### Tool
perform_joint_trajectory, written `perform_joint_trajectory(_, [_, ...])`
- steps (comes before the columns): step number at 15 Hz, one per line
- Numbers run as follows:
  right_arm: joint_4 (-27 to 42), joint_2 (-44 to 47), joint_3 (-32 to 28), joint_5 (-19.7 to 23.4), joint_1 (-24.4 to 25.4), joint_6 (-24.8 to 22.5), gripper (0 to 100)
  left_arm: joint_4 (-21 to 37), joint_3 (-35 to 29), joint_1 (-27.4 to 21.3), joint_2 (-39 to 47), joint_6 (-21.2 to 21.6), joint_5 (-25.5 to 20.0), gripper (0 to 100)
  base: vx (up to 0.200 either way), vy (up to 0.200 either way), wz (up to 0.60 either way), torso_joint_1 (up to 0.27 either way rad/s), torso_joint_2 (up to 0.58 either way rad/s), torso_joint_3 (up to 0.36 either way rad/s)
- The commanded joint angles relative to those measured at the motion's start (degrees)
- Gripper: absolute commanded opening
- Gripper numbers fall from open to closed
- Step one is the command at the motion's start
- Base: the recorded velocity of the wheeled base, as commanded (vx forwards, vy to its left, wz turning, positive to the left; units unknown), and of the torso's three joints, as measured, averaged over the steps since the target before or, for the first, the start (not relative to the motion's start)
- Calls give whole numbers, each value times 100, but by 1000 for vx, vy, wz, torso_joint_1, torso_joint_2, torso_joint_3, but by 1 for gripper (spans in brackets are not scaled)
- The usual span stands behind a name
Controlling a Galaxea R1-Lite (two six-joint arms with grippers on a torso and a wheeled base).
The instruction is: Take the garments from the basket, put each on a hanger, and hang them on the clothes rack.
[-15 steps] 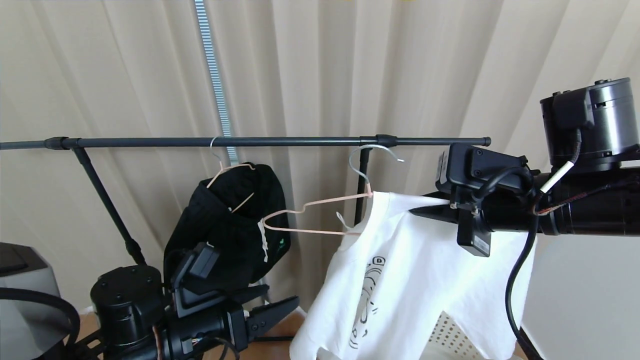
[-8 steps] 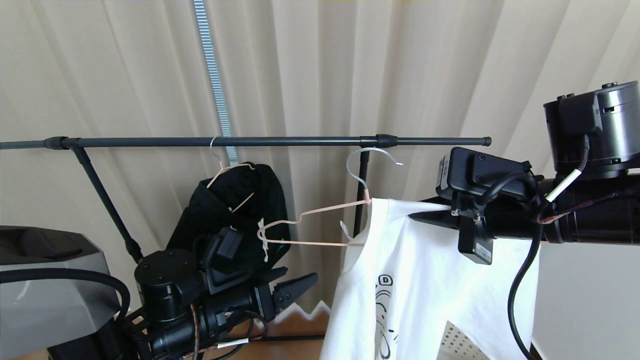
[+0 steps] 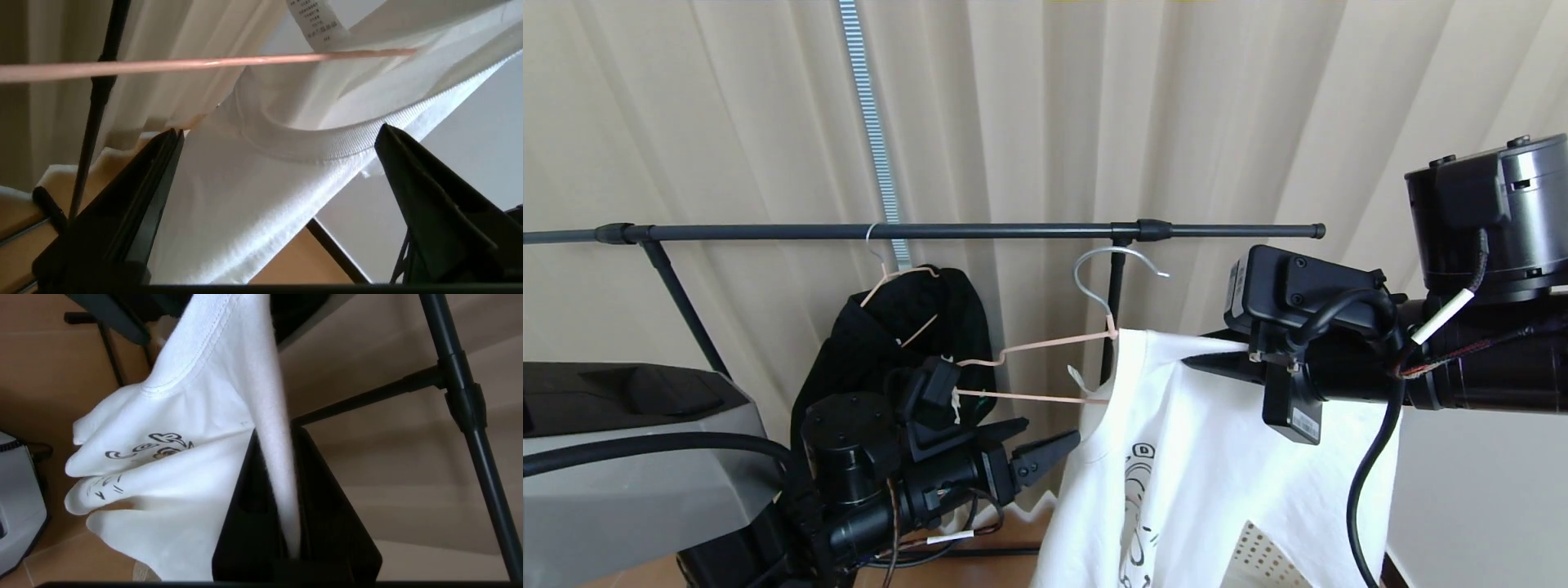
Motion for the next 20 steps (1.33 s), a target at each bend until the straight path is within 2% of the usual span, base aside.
perform_joint_trajectory(1, [1,-14,7,2,69,17,0,-4,-160,-8,174,2,-1,100,0,0,0,0,0,0])
perform_joint_trajectory(7, [-25,21,16,-7,122,105,0,-4,-300,-149,349,230,70,100,0,0,0,0,0,0])
perform_joint_trajectory(20, [-25,39,16,-16,131,184,0,-13,-388,-122,297,292,351,100,0,0,0,0,0,0])
